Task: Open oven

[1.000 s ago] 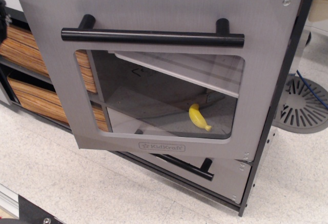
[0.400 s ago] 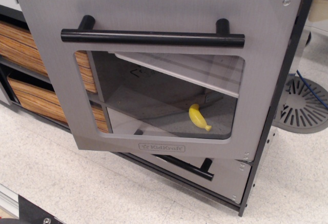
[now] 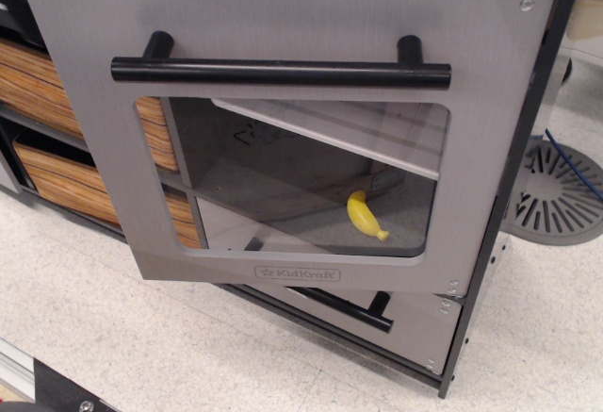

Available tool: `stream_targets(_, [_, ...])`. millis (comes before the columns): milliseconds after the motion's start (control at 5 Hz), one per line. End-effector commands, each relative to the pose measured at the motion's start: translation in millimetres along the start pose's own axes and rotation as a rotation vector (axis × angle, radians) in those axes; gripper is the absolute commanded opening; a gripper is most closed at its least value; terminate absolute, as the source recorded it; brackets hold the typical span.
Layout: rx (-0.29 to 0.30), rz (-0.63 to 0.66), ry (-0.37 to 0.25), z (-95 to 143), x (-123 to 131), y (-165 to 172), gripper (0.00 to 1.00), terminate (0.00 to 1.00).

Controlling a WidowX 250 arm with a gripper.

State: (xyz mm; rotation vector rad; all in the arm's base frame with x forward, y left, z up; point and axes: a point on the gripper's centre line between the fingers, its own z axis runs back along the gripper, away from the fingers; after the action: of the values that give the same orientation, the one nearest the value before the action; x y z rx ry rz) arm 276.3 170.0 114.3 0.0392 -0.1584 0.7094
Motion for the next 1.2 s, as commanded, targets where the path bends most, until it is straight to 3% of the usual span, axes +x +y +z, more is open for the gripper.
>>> stream_targets(0, [-0.088,-0.025,-0.036,22,-24,-40,1.00,0.00])
stream_targets(200, [-0.136,0.074,-0.019,18,-35,-71,1.00,0.00])
stream_targets(400, [-0.144,0.129,0.019,0,-58,-93,1.00,0.00])
stream_targets(600, [-0.113,0.131,-0.011,-7,-77,-104,1.00,0.00])
stream_targets(1000, [-0.132,0.164,-0.011,-2,-110,-100,1.00,0.00])
